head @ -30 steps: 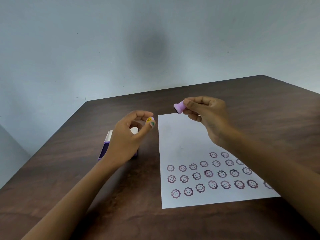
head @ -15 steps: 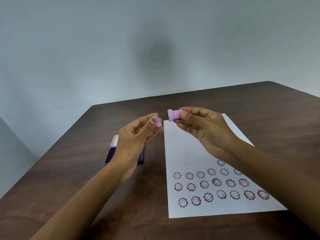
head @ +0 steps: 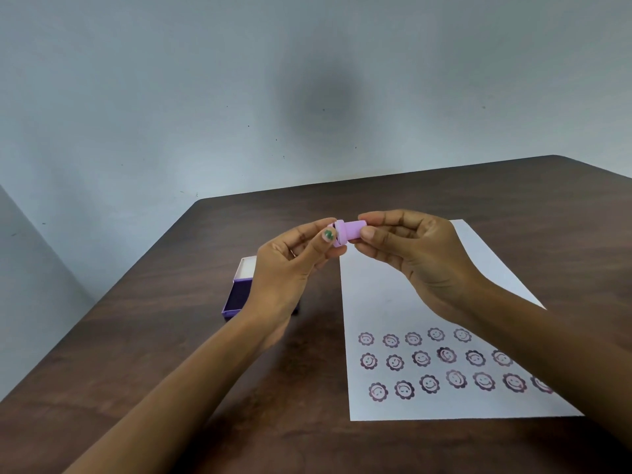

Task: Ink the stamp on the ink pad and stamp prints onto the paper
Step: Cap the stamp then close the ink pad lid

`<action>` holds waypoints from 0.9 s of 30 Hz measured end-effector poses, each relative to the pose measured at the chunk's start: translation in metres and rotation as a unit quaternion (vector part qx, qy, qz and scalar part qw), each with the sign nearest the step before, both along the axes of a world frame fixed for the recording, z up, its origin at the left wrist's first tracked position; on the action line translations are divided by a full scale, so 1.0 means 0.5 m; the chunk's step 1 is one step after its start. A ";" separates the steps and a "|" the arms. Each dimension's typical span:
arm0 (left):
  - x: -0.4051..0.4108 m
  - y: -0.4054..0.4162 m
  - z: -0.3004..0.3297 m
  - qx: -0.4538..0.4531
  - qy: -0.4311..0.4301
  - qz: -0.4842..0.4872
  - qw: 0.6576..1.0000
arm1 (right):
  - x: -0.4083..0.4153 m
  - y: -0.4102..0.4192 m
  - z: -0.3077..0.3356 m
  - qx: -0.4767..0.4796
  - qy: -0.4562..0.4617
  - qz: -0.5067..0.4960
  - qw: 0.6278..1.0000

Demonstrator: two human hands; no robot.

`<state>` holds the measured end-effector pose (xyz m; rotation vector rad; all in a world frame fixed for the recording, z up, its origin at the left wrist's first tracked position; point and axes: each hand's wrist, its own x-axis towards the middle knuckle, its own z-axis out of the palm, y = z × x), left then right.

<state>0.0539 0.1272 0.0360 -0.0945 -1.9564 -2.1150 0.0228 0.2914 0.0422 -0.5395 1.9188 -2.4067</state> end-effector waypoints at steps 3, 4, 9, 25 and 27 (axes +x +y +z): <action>0.000 -0.002 0.001 -0.017 0.003 0.004 1.000 | 0.002 -0.001 0.001 0.010 0.011 -0.006 1.000; 0.000 -0.002 0.001 -0.023 0.004 0.007 1.000 | 0.002 -0.001 0.001 0.015 0.016 -0.009 1.000; -0.003 -0.003 -0.004 -0.050 0.009 0.026 0.998 | 0.002 -0.001 -0.001 0.042 0.027 -0.027 0.998; -0.023 -0.018 -0.017 -0.119 0.078 0.026 0.989 | -0.005 -0.002 -0.012 0.077 0.076 -0.041 0.993; -0.028 -0.031 -0.011 -0.168 0.096 0.002 0.981 | -0.005 -0.002 -0.012 0.089 0.096 -0.046 0.990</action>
